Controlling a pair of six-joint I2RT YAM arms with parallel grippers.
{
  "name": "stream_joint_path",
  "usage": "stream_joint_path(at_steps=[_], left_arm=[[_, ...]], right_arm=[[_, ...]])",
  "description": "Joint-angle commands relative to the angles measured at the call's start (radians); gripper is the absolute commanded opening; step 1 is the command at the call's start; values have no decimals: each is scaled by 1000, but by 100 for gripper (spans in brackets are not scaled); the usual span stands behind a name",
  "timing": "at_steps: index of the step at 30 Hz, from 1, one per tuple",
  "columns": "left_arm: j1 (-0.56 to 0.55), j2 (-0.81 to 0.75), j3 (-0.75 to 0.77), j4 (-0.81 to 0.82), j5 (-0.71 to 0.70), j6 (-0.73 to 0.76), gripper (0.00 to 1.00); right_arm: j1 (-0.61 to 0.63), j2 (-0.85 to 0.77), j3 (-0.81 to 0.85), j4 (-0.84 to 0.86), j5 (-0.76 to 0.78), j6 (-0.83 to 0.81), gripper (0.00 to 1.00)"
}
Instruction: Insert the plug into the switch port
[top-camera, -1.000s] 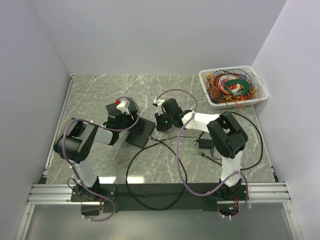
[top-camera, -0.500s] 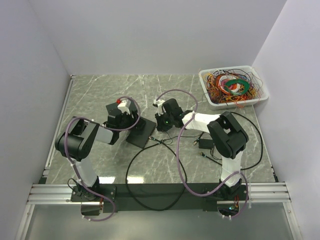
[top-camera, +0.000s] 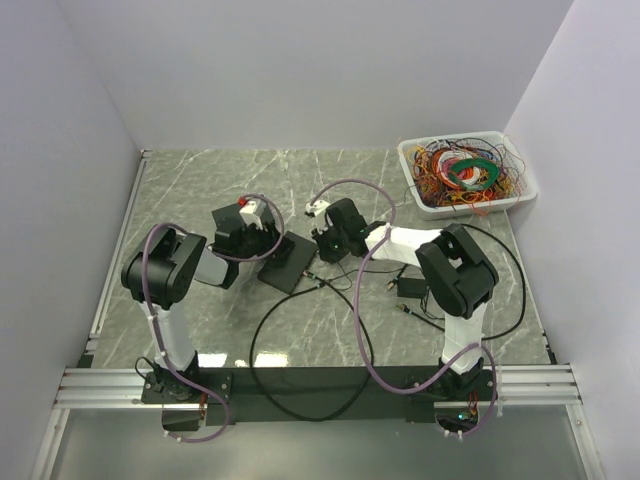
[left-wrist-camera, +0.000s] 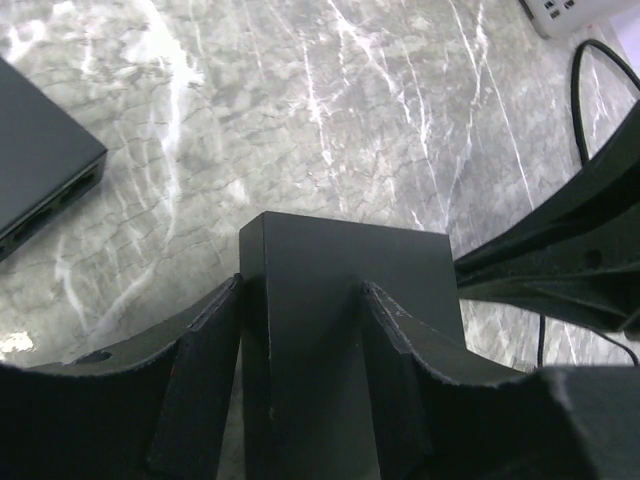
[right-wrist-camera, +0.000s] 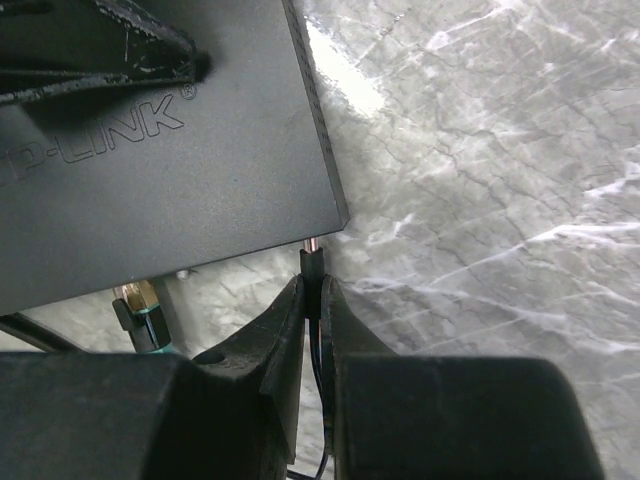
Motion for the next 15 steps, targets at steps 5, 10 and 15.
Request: stream_joint_path(at_steps=[5,10,15], left_arm=[[-68,6,-14,69,212,26,53],[-132,0,16,-40,137,114,53],[-142,25,32,-47,132,132,53]], right_arm=[[9,-43,47,46,57,-94,0],[22,-69,67,36,57,-142,0],[39,-79,72,42,36,-176,0]])
